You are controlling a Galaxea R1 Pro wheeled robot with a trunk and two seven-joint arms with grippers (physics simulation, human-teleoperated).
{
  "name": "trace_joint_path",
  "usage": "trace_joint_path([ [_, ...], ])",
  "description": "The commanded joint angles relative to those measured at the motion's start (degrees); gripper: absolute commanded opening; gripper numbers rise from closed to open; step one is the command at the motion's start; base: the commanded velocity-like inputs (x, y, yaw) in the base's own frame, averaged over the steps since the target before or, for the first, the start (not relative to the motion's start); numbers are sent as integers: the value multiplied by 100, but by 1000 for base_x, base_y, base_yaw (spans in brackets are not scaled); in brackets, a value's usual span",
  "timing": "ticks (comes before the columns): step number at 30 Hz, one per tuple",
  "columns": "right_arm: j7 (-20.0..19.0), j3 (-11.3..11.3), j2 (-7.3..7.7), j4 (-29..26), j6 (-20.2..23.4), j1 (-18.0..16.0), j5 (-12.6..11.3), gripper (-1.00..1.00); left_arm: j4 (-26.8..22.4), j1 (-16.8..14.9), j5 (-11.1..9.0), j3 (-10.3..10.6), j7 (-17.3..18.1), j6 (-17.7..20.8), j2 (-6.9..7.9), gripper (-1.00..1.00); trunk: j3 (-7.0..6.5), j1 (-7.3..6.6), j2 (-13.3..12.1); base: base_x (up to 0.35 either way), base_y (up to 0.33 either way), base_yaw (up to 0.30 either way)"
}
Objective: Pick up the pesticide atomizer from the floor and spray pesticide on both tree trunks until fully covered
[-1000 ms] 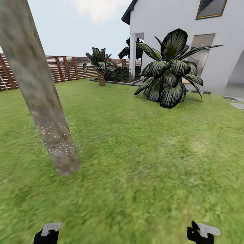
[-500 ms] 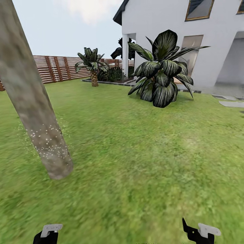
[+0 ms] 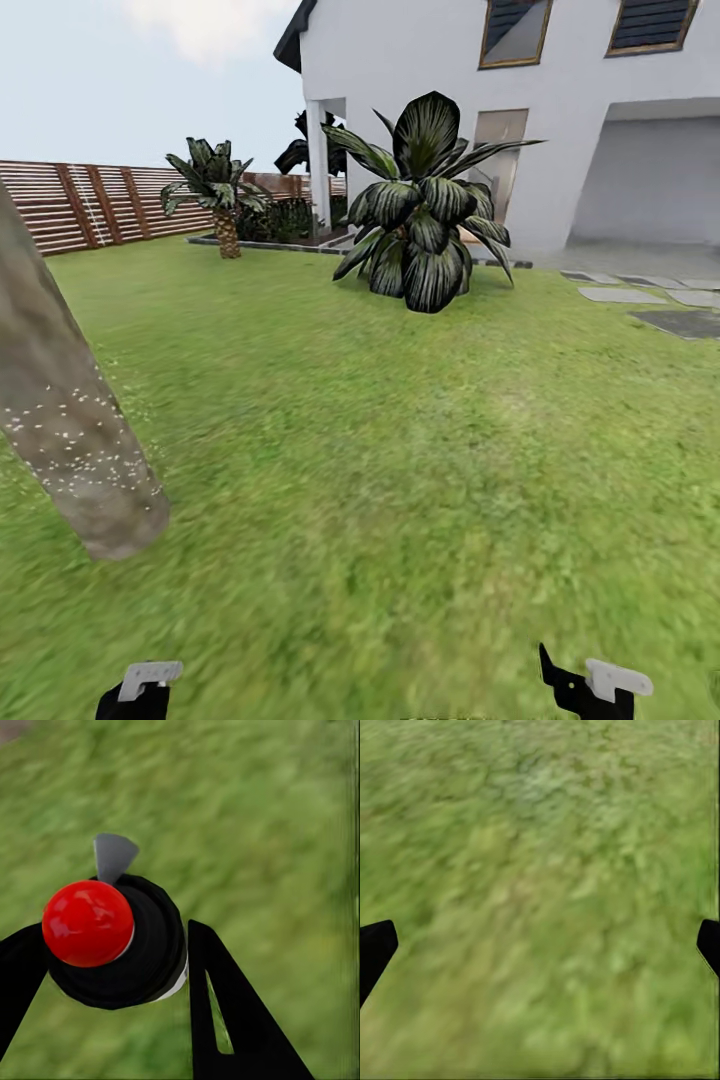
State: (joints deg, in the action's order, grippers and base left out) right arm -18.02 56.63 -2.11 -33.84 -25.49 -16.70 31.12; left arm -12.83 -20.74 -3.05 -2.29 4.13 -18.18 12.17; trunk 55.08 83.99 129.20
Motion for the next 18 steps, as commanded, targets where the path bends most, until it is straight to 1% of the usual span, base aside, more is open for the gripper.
trace_joint_path([
  [1,0,-1,0,2,0,0,0,100,-1,0,-1,1,0,3,-2,-100,0,0,0,0,0,-300],
  [5,0,3,0,9,0,0,0,100,-1,0,-8,1,0,0,4,-100,0,0,0,0,0,-300],
  [7,0,2,-2,9,0,0,0,100,7,0,-5,1,0,-1,-7,-100,2,0,0,-43,7,-203],
  [14,-1,-2,3,9,0,0,0,100,0,0,-3,1,0,-1,-9,-100,2,0,0,-265,180,-26],
  [18,0,-2,8,9,0,0,0,100,0,0,0,1,0,-1,-5,-100,2,0,0,-284,213,-229],
])
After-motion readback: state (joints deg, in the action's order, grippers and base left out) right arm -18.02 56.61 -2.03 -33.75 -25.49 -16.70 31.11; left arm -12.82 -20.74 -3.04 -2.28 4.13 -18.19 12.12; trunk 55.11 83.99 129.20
